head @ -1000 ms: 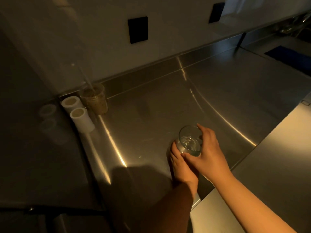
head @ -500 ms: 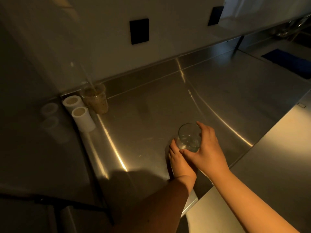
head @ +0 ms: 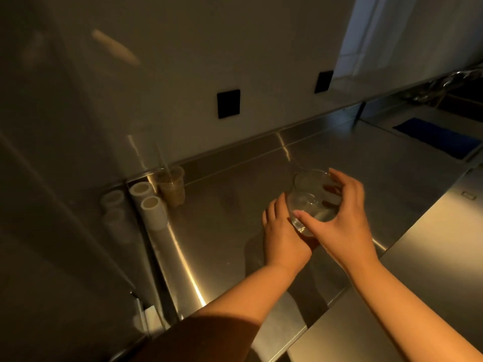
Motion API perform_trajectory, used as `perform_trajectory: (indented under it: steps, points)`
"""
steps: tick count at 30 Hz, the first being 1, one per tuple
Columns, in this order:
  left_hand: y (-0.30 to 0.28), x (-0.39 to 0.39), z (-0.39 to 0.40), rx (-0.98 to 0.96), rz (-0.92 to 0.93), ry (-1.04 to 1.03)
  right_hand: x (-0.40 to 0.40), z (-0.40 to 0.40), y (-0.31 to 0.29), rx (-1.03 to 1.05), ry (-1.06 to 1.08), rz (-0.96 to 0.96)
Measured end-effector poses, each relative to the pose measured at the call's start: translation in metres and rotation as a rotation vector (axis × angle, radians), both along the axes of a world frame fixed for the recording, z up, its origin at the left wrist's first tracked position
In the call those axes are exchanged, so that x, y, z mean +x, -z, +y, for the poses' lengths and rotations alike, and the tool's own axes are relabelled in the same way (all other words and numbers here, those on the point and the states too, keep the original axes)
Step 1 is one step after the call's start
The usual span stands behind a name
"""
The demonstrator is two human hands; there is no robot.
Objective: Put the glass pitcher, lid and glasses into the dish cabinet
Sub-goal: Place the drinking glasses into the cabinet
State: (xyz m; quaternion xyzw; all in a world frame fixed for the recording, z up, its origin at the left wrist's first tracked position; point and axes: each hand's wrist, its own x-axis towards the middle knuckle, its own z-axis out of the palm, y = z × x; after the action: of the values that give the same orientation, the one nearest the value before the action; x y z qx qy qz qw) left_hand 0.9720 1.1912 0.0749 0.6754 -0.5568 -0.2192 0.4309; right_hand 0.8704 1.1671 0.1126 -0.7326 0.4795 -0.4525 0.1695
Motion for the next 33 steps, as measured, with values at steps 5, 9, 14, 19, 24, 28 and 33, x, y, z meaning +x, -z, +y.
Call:
perform_trajectory:
  steps: [5, 9, 14, 19, 24, 28, 33]
  points:
    - [-0.051, 0.004, 0.023, -0.249, -0.061, -0.031, 0.003, 0.027, -0.054, -0.132, -0.049, -0.149]
    - [-0.091, 0.009, 0.052, -0.329, -0.115, -0.039, 0.005, 0.056, -0.09, -0.251, -0.12, -0.219]
    - [-0.139, 0.015, 0.107, -0.39, -0.192, -0.046, 0.01, 0.104, -0.133, -0.306, -0.212, -0.288]
    - [-0.176, 0.028, 0.179, -0.484, -0.287, -0.14, 0.023, 0.167, -0.167, -0.335, -0.298, -0.328]
    - [-0.202, 0.045, 0.265, -0.561, -0.35, -0.258, 0.047, 0.242, -0.196, -0.352, -0.408, -0.372]
    - [-0.218, 0.062, 0.329, -0.608, -0.399, -0.368, 0.067, 0.302, -0.214, -0.35, -0.507, -0.4]
    - [-0.229, 0.083, 0.401, -0.62, -0.409, -0.486, 0.097, 0.37, -0.231, -0.353, -0.617, -0.404]
